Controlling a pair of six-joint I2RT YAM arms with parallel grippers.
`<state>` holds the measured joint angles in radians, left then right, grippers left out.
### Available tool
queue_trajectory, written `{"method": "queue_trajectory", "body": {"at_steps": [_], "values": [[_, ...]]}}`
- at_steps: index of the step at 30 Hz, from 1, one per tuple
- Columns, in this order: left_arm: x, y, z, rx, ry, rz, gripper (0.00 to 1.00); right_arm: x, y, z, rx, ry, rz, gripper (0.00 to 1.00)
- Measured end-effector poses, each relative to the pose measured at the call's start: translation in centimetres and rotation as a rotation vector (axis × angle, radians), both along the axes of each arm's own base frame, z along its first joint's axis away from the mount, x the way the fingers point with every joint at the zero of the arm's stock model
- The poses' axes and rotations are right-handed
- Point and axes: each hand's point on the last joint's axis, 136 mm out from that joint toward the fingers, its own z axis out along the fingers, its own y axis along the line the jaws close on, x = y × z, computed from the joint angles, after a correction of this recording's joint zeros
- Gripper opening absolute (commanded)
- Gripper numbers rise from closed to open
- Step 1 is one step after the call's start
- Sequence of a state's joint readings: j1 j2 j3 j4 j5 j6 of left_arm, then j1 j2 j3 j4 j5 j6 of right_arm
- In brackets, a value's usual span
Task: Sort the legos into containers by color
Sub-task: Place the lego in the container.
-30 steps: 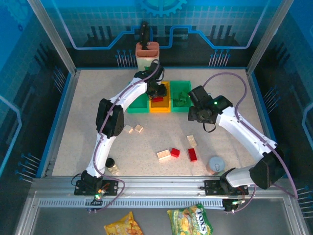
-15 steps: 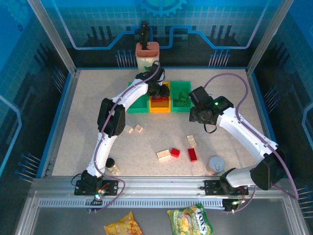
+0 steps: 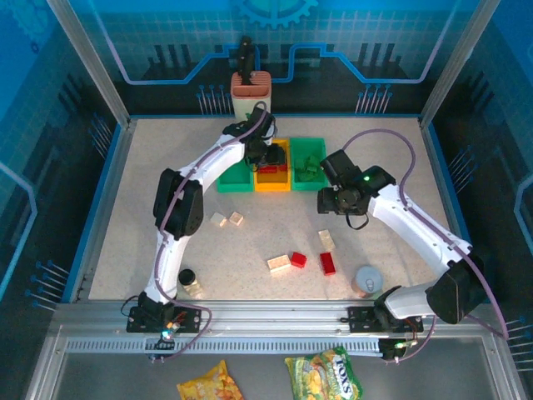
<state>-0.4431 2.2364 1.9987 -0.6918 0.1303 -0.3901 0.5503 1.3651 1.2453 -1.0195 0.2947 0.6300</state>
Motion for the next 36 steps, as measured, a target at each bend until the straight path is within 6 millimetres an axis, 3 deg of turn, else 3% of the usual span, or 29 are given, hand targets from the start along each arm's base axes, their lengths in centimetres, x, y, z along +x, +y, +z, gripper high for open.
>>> {"method": "queue_trajectory", "body": {"at_steps": [7,16,23,36], "values": [[-2.4,1.0,2.5,-0.019,-0.027,-0.005,0.40,-2.0,2.4,-1.6,-0.002,0.050,0.070,0.69],[-5.4,2.4,2.4,-0.008,-0.012,-0.010,0.40,-4.6,5.4,-4.4,0.030,0.130,-0.070,0.67],[-6.5,3.1,2.7,-0.008,-0.022,-0.014,0.41,-6.2,7.6,-6.2,0.098,0.172,-0.223,0.65],[-7.5,4.6,2.8,-0.009,-0.040,-0.003,0.41,-8.5,9.9,-11.8,0.156,0.314,-0.373,0.68]]}}
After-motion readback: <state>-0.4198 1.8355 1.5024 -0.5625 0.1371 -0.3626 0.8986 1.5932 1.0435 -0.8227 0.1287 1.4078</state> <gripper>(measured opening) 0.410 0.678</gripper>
